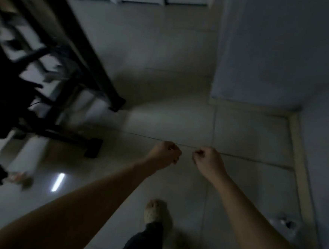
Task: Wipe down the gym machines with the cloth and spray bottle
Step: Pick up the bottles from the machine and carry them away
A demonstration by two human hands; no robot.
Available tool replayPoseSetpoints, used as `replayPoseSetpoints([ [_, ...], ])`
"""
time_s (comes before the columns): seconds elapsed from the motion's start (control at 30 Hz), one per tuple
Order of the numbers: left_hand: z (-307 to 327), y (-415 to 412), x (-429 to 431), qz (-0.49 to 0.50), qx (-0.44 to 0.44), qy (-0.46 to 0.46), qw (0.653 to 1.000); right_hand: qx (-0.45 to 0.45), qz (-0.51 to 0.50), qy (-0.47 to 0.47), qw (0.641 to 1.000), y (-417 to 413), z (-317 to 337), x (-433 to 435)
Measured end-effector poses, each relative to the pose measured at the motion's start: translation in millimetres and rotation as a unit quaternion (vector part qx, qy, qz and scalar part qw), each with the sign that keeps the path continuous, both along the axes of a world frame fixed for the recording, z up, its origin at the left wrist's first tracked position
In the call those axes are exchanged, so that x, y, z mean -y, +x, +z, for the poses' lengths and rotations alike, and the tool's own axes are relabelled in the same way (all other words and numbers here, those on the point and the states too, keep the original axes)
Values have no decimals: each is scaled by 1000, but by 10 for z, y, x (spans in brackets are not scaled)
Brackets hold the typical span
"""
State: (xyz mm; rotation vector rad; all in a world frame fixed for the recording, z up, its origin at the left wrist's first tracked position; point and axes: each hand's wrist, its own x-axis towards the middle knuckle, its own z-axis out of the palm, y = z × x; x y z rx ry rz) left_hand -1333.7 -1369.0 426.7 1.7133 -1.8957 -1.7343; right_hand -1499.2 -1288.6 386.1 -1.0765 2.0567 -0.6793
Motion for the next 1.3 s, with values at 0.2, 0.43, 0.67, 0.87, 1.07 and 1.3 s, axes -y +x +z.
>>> replayPoseSetpoints([
  [0.2, 915, 1952, -83, 156, 11, -25, 987, 47, 125, -24, 991, 1616, 698, 337],
  [0.43, 1718, 4601, -317, 330, -2, -90, 940, 77, 278, -31, 957, 3999, 1648, 843],
  [0.67, 2279, 7187, -572, 450, -33, -134, 882, 101, 326, -16, 940, 6321, 2000, 1239],
  [0.87, 2273, 8686, -584, 585, -126, -48, 800, 38, 409, -12, 912, 7690, 1997, 1510],
  [1.07, 1703, 9640, -292, 718, -196, 36, 666, -25, 454, 32, 890, 8821, 1534, 2103],
  [1.3, 756, 10541, 707, 726, -100, 100, 673, -52, 492, 89, 865, 9971, 647, 3129],
])
